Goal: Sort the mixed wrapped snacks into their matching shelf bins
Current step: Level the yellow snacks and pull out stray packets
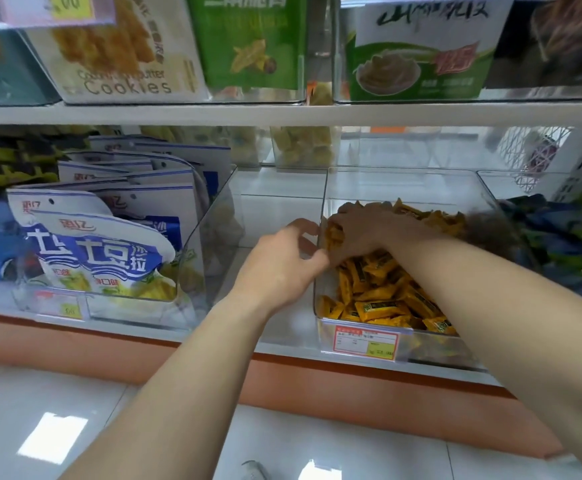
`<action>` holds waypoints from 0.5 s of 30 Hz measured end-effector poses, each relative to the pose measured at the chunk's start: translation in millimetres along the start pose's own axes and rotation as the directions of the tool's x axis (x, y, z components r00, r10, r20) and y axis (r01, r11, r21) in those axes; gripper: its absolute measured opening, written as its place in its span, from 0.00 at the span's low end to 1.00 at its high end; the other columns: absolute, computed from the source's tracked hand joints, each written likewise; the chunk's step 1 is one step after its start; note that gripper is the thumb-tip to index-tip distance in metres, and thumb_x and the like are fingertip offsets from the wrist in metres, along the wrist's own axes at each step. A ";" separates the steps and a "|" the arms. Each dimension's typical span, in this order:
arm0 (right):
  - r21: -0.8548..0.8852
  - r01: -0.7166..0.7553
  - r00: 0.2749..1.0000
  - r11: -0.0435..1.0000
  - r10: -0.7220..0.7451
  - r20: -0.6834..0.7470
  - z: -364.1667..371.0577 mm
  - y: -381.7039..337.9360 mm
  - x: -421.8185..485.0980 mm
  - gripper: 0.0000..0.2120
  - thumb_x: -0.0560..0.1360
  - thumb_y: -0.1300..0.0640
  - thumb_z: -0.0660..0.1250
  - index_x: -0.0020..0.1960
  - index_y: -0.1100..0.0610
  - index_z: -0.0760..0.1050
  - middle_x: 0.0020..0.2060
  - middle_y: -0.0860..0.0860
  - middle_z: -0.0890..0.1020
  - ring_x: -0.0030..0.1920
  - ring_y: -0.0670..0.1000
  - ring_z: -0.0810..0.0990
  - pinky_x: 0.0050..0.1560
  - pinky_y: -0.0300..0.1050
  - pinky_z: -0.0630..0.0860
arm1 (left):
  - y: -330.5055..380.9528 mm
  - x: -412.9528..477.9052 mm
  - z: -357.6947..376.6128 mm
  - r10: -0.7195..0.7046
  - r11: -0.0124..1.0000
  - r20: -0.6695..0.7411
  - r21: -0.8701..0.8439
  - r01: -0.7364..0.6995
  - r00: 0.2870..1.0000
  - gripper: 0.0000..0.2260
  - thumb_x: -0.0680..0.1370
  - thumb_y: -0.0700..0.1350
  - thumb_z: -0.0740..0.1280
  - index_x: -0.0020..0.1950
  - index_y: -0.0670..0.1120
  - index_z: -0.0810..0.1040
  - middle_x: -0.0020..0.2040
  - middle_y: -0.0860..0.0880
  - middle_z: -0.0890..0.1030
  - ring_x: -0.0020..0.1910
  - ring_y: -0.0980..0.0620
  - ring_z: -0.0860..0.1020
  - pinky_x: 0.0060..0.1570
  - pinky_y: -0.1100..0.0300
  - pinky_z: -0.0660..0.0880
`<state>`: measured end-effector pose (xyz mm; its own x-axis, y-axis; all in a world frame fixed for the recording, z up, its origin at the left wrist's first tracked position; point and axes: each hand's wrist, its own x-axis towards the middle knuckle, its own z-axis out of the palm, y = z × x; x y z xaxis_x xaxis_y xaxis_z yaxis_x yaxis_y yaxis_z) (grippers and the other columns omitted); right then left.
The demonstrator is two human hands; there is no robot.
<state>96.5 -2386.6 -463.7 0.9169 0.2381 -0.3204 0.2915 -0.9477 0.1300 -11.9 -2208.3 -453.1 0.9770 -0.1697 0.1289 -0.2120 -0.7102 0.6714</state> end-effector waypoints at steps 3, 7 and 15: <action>0.024 0.058 0.998 0.998 -0.057 -0.016 3.2 -0.5 -2.6 0.41 0.62 0.24 0.65 0.71 0.42 0.68 0.62 0.48 0.73 0.60 0.56 0.75 0.60 0.58 0.69 | -0.2 -1.0 -1.7 -0.010 1.000 0.009 0.011 0.010 1.000 0.17 0.74 0.57 0.67 0.63 0.58 0.75 0.51 0.57 0.82 0.50 0.53 0.81 0.54 0.52 0.80; 0.081 0.179 0.982 0.981 -0.183 0.051 4.4 10.9 -20.6 0.33 0.62 0.29 0.65 0.64 0.39 0.70 0.61 0.46 0.77 0.55 0.50 0.75 0.51 0.47 0.70 | -0.6 -1.9 -4.4 -0.023 1.000 0.018 0.015 0.023 1.000 0.18 0.72 0.59 0.66 0.62 0.59 0.75 0.51 0.58 0.82 0.50 0.53 0.80 0.54 0.51 0.80; 0.040 0.006 0.991 0.999 -0.011 0.133 -33.8 87.5 -61.4 0.15 0.69 0.40 0.72 0.52 0.46 0.81 0.44 0.47 0.83 0.44 0.49 0.81 0.49 0.51 0.81 | -1.1 -1.6 -6.5 -0.015 1.000 0.031 0.004 0.015 0.999 0.18 0.73 0.59 0.67 0.61 0.59 0.75 0.51 0.58 0.81 0.50 0.54 0.80 0.53 0.52 0.80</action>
<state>74.9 -2477.0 -400.9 0.8691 0.2182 -0.4439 0.2856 -0.9541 0.0904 -13.1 -2202.8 -449.3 0.9789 -0.1804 0.0963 -0.1977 -0.7153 0.6703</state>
